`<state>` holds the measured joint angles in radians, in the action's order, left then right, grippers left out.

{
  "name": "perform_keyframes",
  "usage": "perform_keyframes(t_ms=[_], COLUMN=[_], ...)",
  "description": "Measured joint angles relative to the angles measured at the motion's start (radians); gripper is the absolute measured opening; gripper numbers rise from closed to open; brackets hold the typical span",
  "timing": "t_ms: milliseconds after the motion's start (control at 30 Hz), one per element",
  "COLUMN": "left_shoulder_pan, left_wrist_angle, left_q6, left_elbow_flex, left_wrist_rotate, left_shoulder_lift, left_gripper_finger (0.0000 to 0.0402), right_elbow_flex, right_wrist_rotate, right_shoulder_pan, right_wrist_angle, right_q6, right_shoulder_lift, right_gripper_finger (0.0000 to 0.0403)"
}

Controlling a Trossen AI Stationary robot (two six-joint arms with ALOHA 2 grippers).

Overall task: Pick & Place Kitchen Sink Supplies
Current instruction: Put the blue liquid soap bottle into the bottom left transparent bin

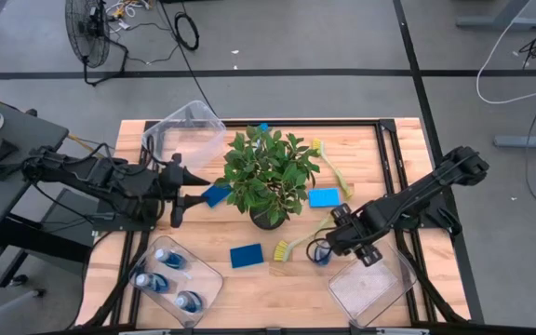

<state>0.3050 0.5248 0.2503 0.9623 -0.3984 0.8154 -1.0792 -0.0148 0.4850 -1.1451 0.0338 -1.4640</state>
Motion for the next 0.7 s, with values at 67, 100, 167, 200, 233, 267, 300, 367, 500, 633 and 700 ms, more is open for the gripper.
perform_keyframes(t_ms=[67, 100, 167, 200, 233, 267, 300, 367, 500, 633, 700], left_shoulder_pan=[0.0, 0.0, 0.0, 0.0, 0.0, 0.0, 0.0, 0.0, 0.0, 0.0, 0.0], left_wrist_angle=[-0.002, -0.005, -0.014, -0.016, -0.019, -0.02, -0.021, -0.024, -0.025, -0.026, -0.026], left_q6=[0.001, 0.001, 0.001, 0.001, 0.001, 0.001, 0.001, 0.001, 0.001, 0.001, 0.0], left_elbow_flex=[0.0, 0.0, 0.0, 0.0, 0.0, 0.0, 0.0, 0.0, 0.0, 0.0, 0.0], left_wrist_rotate=[-0.006, -0.007, -0.008, -0.008, -0.008, -0.008, -0.008, -0.008, -0.008, -0.008, -0.008], left_shoulder_lift=[0.0, 0.0, 0.0, 0.0, 0.0, 0.0, 0.0, 0.0, 0.0, 0.0, 0.0], left_gripper_finger=[0.0194, 0.0194, 0.0194, 0.0194, 0.0194, 0.0194, 0.0194, 0.0194, 0.0194, 0.0194, 0.0194], right_elbow_flex=[0.01, 0.015, 0.017, 0.017, 0.017, 0.017, 0.017, 0.017, 0.039, 0.124, 0.168], right_wrist_rotate=[0.006, 0.014, 0.034, 0.046, 0.058, 0.07, 0.077, 0.087, 0.086, 0.085, 0.082], right_shoulder_pan=[0.0, -0.003, -0.012, -0.02, -0.031, -0.042, -0.053, -0.079, -0.138, -0.199, -0.227], right_wrist_angle=[-0.026, -0.041, -0.076, -0.088, -0.097, -0.103, -0.102, -0.091, -0.049, 0.032, 0.085], right_q6=[0.035, 0.055, 0.078, 0.087, 0.094, 0.099, 0.104, 0.114, 0.152, 0.167, 0.182], right_shoulder_lift=[0.029, 0.045, 0.084, 0.107, 0.132, 0.156, 0.18, 0.226, 0.309, 0.392, 0.426], right_gripper_finger=[0.0301, 0.0299, 0.0295, 0.0293, 0.0291, 0.0289, 0.0288, 0.0286, 0.0286, 0.0286, 0.0286])
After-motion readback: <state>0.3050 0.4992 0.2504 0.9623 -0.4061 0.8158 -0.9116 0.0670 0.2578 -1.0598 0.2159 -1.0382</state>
